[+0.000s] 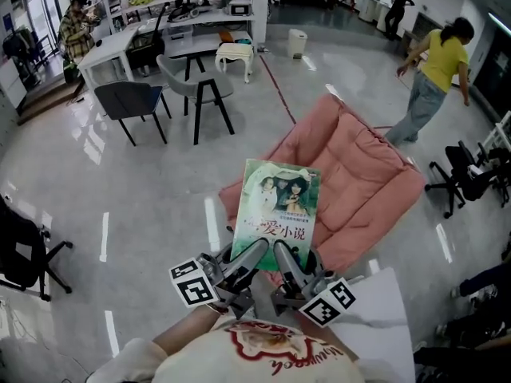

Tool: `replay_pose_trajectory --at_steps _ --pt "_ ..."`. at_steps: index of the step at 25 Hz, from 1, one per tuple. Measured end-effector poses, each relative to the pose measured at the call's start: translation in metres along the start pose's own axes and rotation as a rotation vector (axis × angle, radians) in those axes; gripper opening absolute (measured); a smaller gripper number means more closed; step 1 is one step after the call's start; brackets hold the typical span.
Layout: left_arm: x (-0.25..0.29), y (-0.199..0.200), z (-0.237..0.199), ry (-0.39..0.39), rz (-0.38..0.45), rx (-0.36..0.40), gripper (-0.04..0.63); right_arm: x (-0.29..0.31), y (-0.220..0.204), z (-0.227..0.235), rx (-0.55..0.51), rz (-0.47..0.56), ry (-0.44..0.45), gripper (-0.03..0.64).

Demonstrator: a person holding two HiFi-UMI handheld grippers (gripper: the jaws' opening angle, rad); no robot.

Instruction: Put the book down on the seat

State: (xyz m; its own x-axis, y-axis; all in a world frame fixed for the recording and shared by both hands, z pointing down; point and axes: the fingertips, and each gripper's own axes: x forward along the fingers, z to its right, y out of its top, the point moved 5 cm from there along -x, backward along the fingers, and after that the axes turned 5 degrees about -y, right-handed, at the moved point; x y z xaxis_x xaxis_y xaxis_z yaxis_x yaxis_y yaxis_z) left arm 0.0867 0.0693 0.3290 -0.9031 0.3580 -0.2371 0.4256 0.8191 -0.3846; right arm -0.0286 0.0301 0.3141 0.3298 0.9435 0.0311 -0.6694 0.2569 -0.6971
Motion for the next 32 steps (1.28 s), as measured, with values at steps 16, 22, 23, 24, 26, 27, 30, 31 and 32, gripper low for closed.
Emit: replay_pose_trajectory --at_steps 16,22,23,24,26,27,30,31,32 --pt "0.027 0.016 -0.057 -0.006 -0.028 -0.059 0.100 0.037 0.001 0.048 0.010 -0.011 -0.057 0.155" --pt "0.032 0.010 -0.070 0.013 -0.029 -0.055 0.100 0.039 -0.002 0.066 0.026 -0.025 -0.040 0.155" --pt "0.034 0.009 -0.075 0.015 -0.027 -0.059 0.100 0.040 -0.002 0.070 0.028 -0.028 -0.042 0.155" --pt "0.035 0.008 -0.078 0.018 -0.026 -0.065 0.100 0.041 -0.003 0.074 0.033 -0.032 -0.046 0.155" --pt "0.036 0.003 -0.086 0.028 -0.030 -0.080 0.100 0.040 -0.007 0.081 0.046 -0.038 -0.061 0.155" --pt "0.036 0.000 -0.090 0.033 -0.033 -0.087 0.100 0.038 -0.010 0.086 0.053 -0.042 -0.069 0.155" --pt "0.037 -0.011 -0.105 0.054 -0.046 -0.108 0.100 0.035 -0.019 0.102 0.076 -0.057 -0.088 0.155" --pt "0.037 -0.014 -0.110 0.063 -0.051 -0.113 0.100 0.035 -0.022 0.108 0.084 -0.065 -0.094 0.155" --pt "0.038 -0.016 -0.117 0.071 -0.055 -0.118 0.100 0.037 -0.025 0.115 0.091 -0.072 -0.099 0.155"
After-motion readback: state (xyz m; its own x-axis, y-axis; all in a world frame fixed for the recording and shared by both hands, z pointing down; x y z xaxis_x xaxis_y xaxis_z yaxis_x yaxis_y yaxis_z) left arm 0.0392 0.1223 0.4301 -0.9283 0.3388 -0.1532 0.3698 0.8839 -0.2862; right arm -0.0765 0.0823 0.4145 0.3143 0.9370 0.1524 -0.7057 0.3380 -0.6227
